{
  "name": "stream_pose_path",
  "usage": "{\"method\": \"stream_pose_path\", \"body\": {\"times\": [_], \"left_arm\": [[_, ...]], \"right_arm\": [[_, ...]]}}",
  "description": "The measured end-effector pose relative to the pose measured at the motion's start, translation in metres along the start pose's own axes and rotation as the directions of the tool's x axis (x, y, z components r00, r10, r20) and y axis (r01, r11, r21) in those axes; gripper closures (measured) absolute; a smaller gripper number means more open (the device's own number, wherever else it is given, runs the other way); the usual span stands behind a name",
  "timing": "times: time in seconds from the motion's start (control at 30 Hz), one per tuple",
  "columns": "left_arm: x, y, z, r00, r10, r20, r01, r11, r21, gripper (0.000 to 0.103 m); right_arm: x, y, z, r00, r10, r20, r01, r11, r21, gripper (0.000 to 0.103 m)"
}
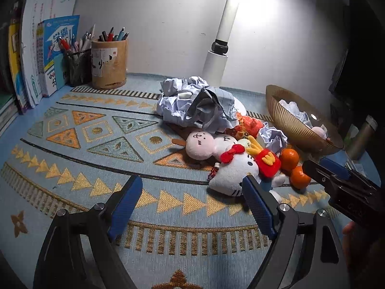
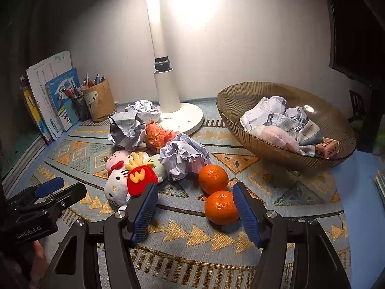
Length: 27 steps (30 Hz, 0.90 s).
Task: Organize objects
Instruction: 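Withdraw both open tools from the bowl toward the oranges and Hello Kitty plush, then grasp the Hello Kitty plush with the left tool while the right tool grasps an orange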
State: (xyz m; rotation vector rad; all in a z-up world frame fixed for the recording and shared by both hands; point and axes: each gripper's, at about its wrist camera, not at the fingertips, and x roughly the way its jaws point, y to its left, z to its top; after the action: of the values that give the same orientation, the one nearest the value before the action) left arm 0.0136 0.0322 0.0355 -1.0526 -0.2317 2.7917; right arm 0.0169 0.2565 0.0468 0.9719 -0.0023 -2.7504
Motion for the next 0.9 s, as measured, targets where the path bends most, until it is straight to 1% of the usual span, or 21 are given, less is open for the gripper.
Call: {"method": "stream_pose_path", "body": {"times": [0.07, 0.27, 0.37, 0.43, 0.53, 0.63, 0.7, 0.8, 0.9], "left_arm": [[0.001, -0.003, -0.001, 1.0, -0.001, -0.01, 0.002, 1.0, 0.011, 0.019], [0.003, -0.01, -0.002, 1.0, 0.01, -0.018, -0.009, 0.999, 0.048, 0.019], [0.004, -0.016, -0.002, 1.0, 0.009, -0.025, -0.007, 0.997, 0.071, 0.019], [0.006, -0.02, -0.002, 0.999, -0.007, -0.04, 0.01, 0.997, 0.079, 0.019], [0.012, -0.025, -0.001, 0.996, -0.055, -0.077, 0.06, 0.997, 0.054, 0.019], [0.019, -0.032, -0.001, 0.992, -0.082, -0.1, 0.085, 0.996, 0.027, 0.016], [0.024, -0.038, 0.0, 0.99, -0.096, -0.106, 0.099, 0.995, 0.025, 0.012], [0.031, -0.048, 0.003, 0.99, -0.084, -0.109, 0.089, 0.995, 0.041, 0.009], [0.039, -0.054, 0.004, 0.99, -0.054, -0.13, 0.061, 0.997, 0.051, 0.009]], "right_arm": [[0.002, -0.004, 0.0, 1.0, -0.014, 0.002, 0.014, 1.0, 0.009, 0.04], [0.009, -0.017, -0.003, 1.0, -0.017, -0.017, 0.018, 0.998, 0.053, 0.04], [0.006, -0.021, -0.002, 1.0, -0.019, -0.013, 0.019, 0.997, 0.068, 0.04], [0.006, -0.025, -0.002, 0.999, -0.018, -0.027, 0.02, 0.997, 0.073, 0.04], [0.005, -0.033, -0.001, 0.999, 0.002, -0.042, 0.002, 0.996, 0.084, 0.04], [0.004, -0.037, 0.0, 0.999, 0.001, -0.052, 0.002, 0.998, 0.059, 0.04], [0.005, -0.038, 0.0, 0.998, -0.008, -0.062, 0.01, 0.999, 0.035, 0.04], [0.008, -0.042, -0.002, 0.997, -0.005, -0.081, 0.006, 1.0, 0.023, 0.04], [0.016, -0.046, -0.004, 0.993, 0.022, -0.113, -0.019, 0.999, 0.035, 0.04]]}}
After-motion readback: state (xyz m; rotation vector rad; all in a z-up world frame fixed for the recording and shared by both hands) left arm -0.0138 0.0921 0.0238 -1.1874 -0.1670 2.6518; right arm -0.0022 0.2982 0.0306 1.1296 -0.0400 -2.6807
